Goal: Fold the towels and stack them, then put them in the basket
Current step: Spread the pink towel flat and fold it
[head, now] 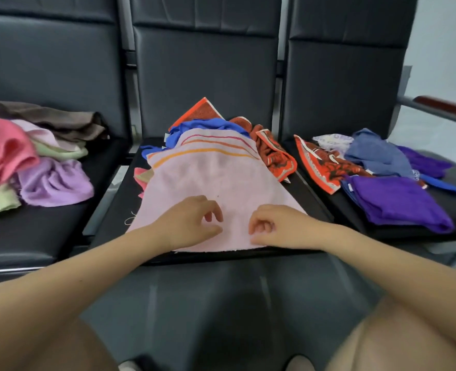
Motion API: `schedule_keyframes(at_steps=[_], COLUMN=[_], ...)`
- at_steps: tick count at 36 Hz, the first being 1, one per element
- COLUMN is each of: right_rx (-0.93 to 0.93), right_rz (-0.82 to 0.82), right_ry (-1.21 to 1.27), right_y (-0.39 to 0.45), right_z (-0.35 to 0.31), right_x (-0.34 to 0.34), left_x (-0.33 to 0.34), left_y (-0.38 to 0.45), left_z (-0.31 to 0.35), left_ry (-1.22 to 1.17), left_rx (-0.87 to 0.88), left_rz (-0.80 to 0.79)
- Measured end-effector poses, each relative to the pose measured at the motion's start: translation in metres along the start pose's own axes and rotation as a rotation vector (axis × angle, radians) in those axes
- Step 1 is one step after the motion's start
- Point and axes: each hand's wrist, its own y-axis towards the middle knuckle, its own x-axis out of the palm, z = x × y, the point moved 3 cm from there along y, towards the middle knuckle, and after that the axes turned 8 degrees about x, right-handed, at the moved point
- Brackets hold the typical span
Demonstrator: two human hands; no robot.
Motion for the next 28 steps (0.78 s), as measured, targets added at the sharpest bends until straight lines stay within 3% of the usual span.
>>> schedule_keyframes(at_steps=[3, 11, 16, 20, 25, 28], right_rx=[-0.088, -0.254, -0.151, -0.039, -0.045, -0.064], right_rz=[-0.005, 0.106, 0.114, 0.15, 0.131, 0.124], right_ry=[-0.076, -0.259, -0.074, 0.13, 0.127, -0.04], right_y=[-0.006, -0.001, 0.012, 0.023, 0.028, 0.031], right_z=[-0.004, -0.006, -0.005, -0.001, 0.002, 0.001], right_x=[0.005, 0.015, 0.012, 0.006, 0.004, 0.004], left_x=[0.008, 0.012, 0.011, 0.015, 0.013, 0.003], left_y=[-0.003, -0.003, -0.003, -0.004, 0.003, 0.006], left_z=[-0.005, -0.01, -0.005, -0.003, -0.008, -0.011], left_ry=[0.031, 0.022, 0.03, 0.256, 0.208, 0.165], left_rx=[-0.009, 0.041, 0.069, 0.12, 0.17, 0.147], left_rz=[-0.08, -0.095, -0.048, -0.043, 0.146, 0.236])
